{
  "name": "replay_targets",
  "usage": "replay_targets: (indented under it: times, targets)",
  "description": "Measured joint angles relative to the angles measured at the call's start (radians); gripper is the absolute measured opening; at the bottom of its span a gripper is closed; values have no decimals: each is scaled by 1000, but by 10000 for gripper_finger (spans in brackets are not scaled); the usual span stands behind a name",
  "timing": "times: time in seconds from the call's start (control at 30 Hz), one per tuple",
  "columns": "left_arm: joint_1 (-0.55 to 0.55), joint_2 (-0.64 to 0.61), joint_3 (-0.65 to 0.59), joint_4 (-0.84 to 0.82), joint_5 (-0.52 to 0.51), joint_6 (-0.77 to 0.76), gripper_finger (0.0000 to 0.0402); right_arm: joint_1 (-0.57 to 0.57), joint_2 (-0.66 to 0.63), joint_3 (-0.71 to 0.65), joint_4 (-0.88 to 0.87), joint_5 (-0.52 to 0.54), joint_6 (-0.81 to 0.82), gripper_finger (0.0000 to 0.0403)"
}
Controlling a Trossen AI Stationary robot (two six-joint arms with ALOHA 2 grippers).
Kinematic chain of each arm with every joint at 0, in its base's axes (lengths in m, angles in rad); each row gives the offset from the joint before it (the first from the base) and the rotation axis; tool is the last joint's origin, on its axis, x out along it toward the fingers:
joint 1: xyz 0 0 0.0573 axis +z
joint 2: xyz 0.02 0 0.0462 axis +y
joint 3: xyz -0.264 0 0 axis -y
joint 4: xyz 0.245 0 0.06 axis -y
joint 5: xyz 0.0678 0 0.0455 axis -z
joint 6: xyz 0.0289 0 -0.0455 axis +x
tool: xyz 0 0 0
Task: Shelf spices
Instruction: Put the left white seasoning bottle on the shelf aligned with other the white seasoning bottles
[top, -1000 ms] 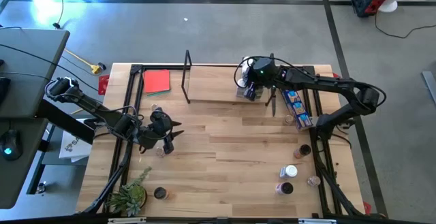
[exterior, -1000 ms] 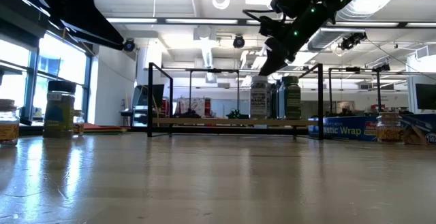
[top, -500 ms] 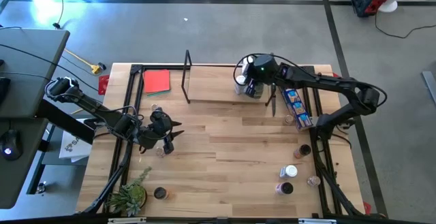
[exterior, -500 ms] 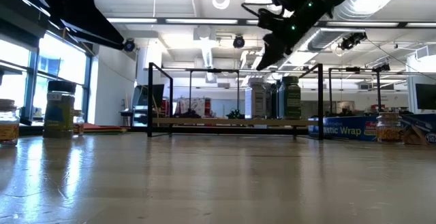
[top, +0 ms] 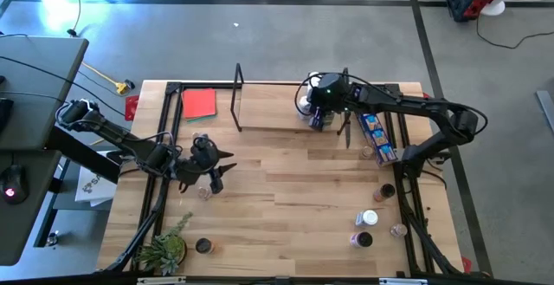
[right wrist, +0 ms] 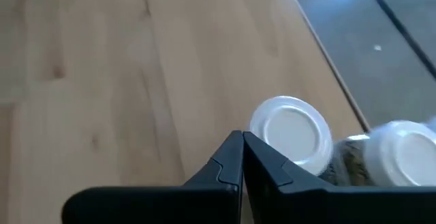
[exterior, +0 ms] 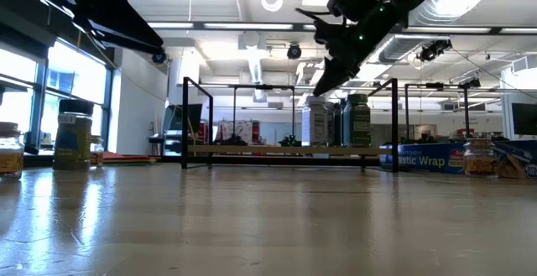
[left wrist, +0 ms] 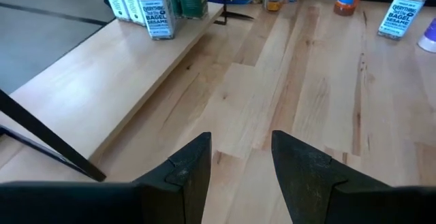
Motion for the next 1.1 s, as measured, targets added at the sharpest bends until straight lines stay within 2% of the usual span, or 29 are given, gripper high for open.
replay_targets:
  times: [0.13,0.37,0.47,0.53,0.67,0.77,0.87,0.97,1.1]
  targets:
    - [6,2,0,26,23,5,149,0,-5,1,-22,68,-1,4]
    - [6,22,0,54,25,16,149,1,-49,2,-44,110,-7,4]
    - [42,56,0,121,38,-5,147,8,-67,2,-27,111,0,4]
    - [115,95,0,195,92,9,139,26,-69,2,-11,113,-7,4]
    - [325,207,20,428,289,139,107,84,-70,39,-22,119,-5,4]
    - [470,318,70,574,434,238,73,152,-97,71,-86,180,17,4]
    - [588,451,169,622,548,309,35,228,-149,81,-158,264,62,4]
    - [658,591,288,622,595,353,6,296,-212,81,-250,359,148,4]
    - [722,766,420,607,566,342,7,380,-282,61,-341,470,252,4]
